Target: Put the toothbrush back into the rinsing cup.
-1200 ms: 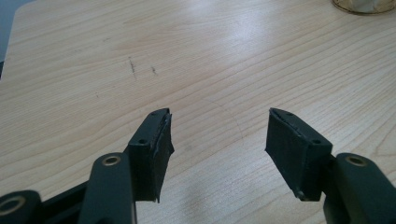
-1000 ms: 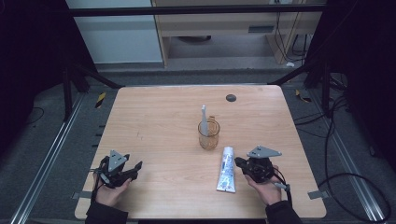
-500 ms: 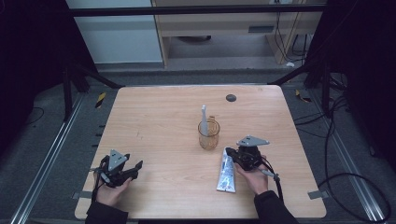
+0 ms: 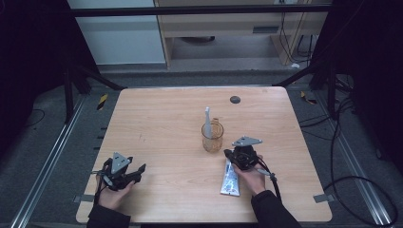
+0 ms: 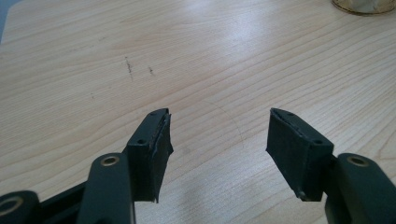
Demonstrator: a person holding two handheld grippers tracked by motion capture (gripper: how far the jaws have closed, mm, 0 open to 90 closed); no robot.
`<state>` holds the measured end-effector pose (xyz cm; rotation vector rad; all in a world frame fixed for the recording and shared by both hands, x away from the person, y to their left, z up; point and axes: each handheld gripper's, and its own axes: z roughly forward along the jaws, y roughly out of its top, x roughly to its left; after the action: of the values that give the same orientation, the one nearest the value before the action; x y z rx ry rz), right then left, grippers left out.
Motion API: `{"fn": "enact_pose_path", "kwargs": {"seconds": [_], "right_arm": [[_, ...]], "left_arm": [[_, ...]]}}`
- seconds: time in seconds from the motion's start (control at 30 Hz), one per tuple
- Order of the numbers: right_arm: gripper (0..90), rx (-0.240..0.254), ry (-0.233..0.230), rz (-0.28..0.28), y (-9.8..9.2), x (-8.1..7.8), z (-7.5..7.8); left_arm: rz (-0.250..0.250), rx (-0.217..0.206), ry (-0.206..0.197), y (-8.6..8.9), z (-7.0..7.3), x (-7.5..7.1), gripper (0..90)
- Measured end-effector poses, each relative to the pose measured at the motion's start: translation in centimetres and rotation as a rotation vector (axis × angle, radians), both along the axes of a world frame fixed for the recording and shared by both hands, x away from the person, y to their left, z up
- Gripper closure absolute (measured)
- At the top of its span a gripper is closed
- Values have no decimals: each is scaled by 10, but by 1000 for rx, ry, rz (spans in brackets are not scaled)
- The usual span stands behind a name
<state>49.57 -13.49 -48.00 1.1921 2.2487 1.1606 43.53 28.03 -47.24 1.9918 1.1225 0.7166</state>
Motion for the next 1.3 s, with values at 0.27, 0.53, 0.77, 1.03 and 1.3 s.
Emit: {"fn": "enact_pose_path", "kwargs": {"seconds": [0.27, 0.53, 0.77, 1.03, 1.3], "right_arm": [[900, -61, 6, -37, -6, 2, -1], [900, -88, 28, -66, -17, 1, -1], [899, -115, 40, -73, -25, -3, -1], [899, -139, 52, -72, -32, -10, 1], [899, -162, 57, -68, -42, -20, 4]], "left_arm": [[1, -4, 2, 0, 1, 0, 385], [3, 0, 7, 0, 1, -1, 386], [8, -1, 10, 1, 1, -1, 386], [14, -3, 11, 2, 1, -1, 386], [11, 0, 8, 2, 2, -2, 387]]}}
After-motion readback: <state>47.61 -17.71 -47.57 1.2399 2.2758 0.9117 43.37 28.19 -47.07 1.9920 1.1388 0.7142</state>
